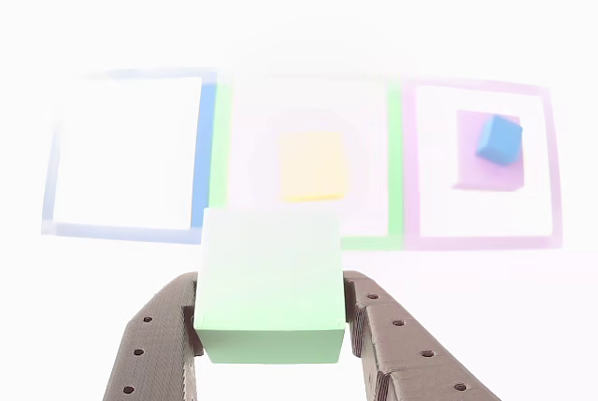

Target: Tower of hanoi

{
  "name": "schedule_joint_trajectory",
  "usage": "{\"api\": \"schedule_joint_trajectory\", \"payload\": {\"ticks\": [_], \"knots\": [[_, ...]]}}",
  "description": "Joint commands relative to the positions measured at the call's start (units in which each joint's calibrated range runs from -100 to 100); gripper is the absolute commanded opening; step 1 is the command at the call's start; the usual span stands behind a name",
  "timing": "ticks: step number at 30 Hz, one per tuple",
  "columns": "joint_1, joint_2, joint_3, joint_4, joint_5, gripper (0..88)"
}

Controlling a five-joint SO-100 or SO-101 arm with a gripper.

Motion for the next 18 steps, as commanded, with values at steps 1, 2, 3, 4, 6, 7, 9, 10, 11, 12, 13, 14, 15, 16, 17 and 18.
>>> {"api": "schedule_joint_trajectory", "payload": {"ticks": [1, 2, 3, 4, 6, 7, 9, 10, 11, 12, 13, 14, 15, 16, 17, 18], "knots": [[1.6, -3.6, 6.6, -7.3, 0.0, 8.9], [1.7, -4.2, 9.4, -9.8, 0.0, 8.9], [1.7, -4.6, 11.9, -12.4, 0.0, 8.9], [1.7, -5.1, 14.8, -15.4, 0.0, 8.9], [1.8, -6.1, 20.8, -21.5, 0.0, 8.2], [1.9, -6.5, 23.9, -24.7, 0.0, 7.8], [2.5, -7.0, 29.2, -30.5, 0.0, 7.8], [2.9, -7.2, 31.9, -33.2, 0.0, 8.0], [3.2, -7.2, 34.3, -36.0, 0.0, 8.2], [3.4, -7.3, 37.2, -39.5, 0.0, 8.3], [3.6, -7.3, 39.8, -42.7, 0.0, 8.3], [3.8, -7.3, 42.7, -46.1, 0.0, 8.3], [4.0, -7.2, 44.9, -49.0, 0.0, 8.3], [4.2, -6.9, 47.2, -52.2, 0.0, 8.4], [4.4, -6.7, 49.1, -54.7, 0.0, 8.6], [4.6, -6.5, 51.2, -57.4, 0.0, 8.6]]}}
